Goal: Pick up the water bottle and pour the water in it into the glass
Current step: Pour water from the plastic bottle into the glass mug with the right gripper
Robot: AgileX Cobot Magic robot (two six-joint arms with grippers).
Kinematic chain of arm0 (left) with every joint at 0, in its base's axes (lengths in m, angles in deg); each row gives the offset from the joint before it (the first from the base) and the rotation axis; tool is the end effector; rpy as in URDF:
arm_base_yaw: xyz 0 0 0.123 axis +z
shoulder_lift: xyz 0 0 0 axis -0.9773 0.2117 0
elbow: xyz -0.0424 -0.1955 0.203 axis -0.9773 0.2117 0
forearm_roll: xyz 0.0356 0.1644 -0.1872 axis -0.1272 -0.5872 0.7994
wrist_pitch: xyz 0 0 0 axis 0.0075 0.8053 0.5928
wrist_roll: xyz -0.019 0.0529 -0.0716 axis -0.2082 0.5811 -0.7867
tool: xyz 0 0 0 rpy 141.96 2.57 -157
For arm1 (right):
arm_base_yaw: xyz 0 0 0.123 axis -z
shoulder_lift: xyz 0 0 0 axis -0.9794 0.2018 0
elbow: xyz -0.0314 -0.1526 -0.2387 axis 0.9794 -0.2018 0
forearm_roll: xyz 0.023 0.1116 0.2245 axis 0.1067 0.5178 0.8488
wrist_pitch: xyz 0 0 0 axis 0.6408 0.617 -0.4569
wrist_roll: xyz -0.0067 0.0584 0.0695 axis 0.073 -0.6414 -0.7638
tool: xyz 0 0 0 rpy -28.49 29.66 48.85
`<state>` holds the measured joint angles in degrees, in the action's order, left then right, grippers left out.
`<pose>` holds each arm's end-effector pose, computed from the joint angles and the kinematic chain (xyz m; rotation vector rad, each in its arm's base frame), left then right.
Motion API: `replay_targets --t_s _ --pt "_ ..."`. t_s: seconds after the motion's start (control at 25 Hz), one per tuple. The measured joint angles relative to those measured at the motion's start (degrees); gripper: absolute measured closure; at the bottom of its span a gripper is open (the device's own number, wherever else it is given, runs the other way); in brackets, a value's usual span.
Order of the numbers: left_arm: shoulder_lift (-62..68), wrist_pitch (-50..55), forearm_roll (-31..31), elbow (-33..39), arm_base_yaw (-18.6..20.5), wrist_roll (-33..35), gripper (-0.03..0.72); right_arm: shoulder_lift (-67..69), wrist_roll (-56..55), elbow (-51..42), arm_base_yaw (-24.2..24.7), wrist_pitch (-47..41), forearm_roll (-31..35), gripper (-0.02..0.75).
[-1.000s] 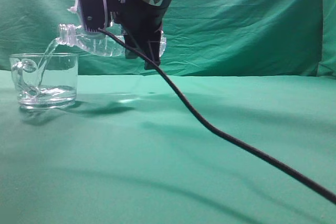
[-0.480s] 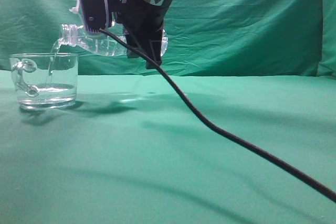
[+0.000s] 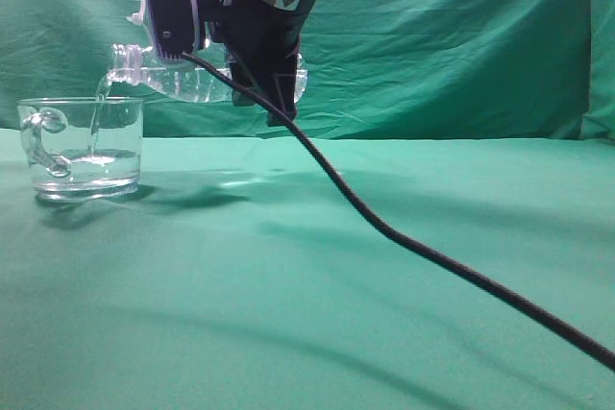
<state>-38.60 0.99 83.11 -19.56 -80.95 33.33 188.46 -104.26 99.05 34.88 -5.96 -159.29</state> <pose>0.0524 -0.0042 0.1771 0.2313 1.8224 0.0775 0.3767 0.3160 0.1842 -1.7603 1.1714 -0.7402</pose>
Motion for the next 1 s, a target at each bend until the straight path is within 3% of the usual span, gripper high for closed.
replay_targets --t_s 0.2,0.48,0.84,1.0 --pt "0.00 0.00 0.00 0.00 0.00 0.00 0.688 0.00 -1.94 0.00 0.00 0.52 0.00 0.460" --pt "0.00 0.00 0.00 0.00 0.00 0.00 0.688 0.00 -14.36 0.00 0.00 2.75 0.47 0.460" --pt "0.00 0.00 0.00 0.00 0.00 0.00 0.688 -3.12 -52.48 0.00 0.00 2.83 1.06 0.460" --pt "0.00 0.00 0.00 0.00 0.00 0.00 0.688 -8.06 -61.63 0.00 0.16 5.51 1.06 0.460"
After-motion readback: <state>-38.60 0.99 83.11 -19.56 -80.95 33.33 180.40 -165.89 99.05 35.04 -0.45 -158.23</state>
